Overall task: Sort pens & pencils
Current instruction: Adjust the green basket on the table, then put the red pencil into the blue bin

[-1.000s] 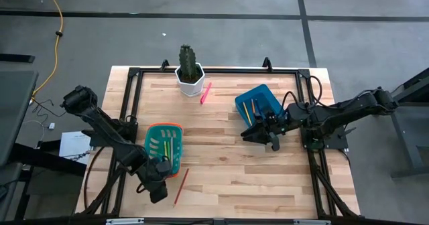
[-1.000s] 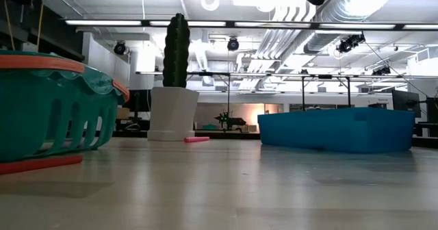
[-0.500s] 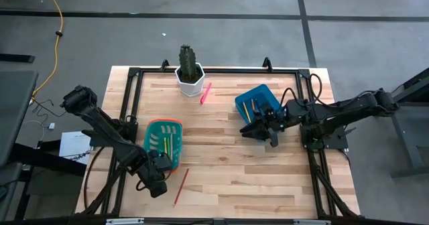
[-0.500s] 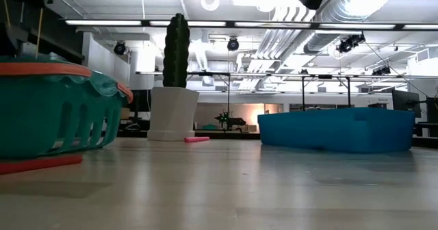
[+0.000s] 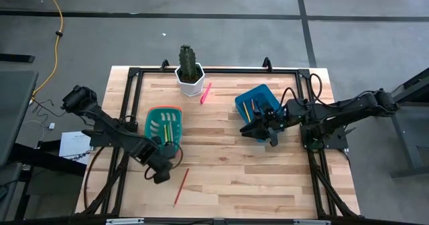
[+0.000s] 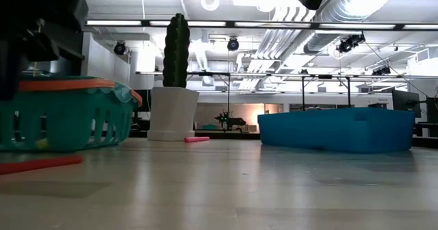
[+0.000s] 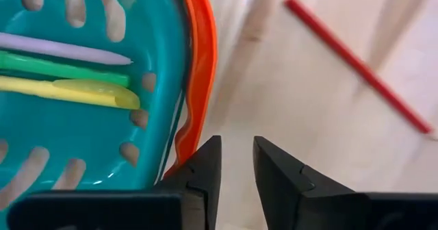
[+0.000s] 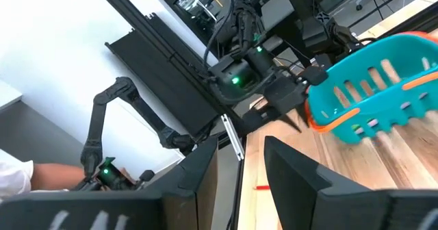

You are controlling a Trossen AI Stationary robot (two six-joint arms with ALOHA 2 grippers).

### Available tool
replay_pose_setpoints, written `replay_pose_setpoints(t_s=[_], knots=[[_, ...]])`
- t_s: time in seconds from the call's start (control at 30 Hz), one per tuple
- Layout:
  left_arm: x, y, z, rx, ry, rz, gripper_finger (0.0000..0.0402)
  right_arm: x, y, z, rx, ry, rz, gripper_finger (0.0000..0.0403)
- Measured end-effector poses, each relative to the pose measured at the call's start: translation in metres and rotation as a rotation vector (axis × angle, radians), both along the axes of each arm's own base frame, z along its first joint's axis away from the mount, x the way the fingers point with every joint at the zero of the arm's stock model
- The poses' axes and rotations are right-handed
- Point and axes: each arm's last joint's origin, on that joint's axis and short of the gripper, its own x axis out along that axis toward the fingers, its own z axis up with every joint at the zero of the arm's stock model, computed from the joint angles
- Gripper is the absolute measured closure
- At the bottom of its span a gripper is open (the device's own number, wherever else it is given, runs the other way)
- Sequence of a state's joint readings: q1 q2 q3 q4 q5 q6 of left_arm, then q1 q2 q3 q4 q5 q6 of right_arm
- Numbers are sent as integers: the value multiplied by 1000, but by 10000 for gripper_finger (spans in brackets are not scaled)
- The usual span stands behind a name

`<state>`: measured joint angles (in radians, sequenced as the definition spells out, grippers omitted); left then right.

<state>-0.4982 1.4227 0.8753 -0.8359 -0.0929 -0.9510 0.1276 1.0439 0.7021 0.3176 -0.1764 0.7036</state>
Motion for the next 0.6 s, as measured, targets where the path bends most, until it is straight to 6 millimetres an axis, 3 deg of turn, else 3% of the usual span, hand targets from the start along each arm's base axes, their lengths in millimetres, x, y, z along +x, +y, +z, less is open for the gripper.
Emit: replay_pose_setpoints(t_s=[0.37, 0.6], knots=[[-2, 34, 8, 115, 56, -10, 330, 0, 0, 0, 13, 4, -2, 293], [-12, 40, 34, 67, -51, 5, 331, 0, 0, 1, 20, -1, -3, 293]])
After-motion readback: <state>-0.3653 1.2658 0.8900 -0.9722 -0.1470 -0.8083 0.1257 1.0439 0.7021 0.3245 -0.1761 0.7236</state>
